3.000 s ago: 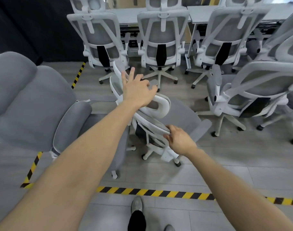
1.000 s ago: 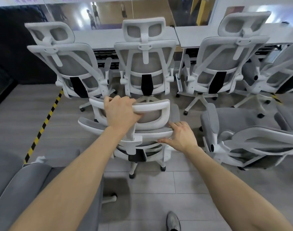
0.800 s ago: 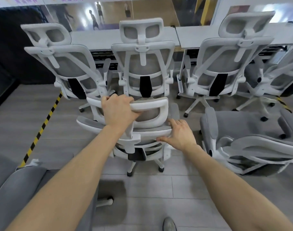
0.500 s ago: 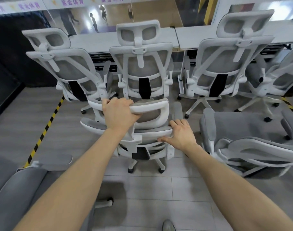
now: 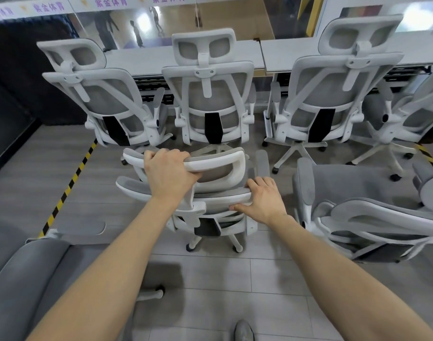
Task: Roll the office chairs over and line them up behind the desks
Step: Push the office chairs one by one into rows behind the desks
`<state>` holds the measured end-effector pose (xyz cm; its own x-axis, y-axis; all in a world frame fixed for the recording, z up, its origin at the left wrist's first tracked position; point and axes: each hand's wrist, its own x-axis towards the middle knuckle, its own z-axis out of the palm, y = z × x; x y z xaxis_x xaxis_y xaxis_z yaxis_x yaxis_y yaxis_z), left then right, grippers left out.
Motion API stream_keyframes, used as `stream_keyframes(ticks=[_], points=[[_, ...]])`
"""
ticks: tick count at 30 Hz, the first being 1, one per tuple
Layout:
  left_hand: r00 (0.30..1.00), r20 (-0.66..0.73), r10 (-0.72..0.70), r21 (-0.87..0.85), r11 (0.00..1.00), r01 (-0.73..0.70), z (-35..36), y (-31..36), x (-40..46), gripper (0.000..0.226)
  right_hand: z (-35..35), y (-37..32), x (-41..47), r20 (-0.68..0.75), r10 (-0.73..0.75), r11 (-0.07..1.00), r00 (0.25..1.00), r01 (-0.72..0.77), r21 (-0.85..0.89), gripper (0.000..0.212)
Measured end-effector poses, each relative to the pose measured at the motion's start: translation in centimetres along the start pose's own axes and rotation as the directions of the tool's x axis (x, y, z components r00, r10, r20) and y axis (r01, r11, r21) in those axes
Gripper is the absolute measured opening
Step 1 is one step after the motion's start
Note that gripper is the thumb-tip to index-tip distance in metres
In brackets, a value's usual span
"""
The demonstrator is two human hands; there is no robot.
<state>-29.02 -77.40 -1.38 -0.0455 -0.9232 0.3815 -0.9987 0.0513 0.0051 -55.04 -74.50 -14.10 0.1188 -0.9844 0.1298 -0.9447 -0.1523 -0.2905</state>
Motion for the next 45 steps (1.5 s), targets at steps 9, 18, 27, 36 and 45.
stream_keyframes(ticks=[9, 18, 27, 36, 45], points=[[0.999, 0.045, 0.019, -0.018, 1.0, -0.018, -1.2, 0.5, -1.0, 0.034, -0.2, 0.1, -1.5, -0.009, 0.012, 1.0, 1.0, -0.012, -0.011, 0.087], [0.998, 0.046, 0.043, -0.038, 0.998, -0.041, -1.9, 0.0, -3.1, 0.031, -0.5, -0.7, -3.9, -0.02, 0.017, 0.998, 1.0, -0.018, -0.052, 0.087], [0.992, 0.122, 0.03, -0.031, 0.999, -0.026, -2.8, 0.8, -2.9, 0.081, -4.5, -0.8, -3.9, 0.274, 0.018, 1.0, 0.962, -0.019, -0.002, 0.093], [0.836, -0.163, 0.524, -0.249, 0.798, -0.549, -0.5, 15.1, -5.2, 0.042, -9.8, 10.2, -6.8, 0.146, 0.05, 0.994, 0.988, -0.036, -0.101, 0.046], [0.778, 0.56, 0.284, -0.057, 0.95, -0.307, 7.7, 21.8, -4.5, 0.067, -12.7, 21.6, -8.2, 0.265, 0.361, 0.857, 0.894, -0.206, -0.473, 0.05]])
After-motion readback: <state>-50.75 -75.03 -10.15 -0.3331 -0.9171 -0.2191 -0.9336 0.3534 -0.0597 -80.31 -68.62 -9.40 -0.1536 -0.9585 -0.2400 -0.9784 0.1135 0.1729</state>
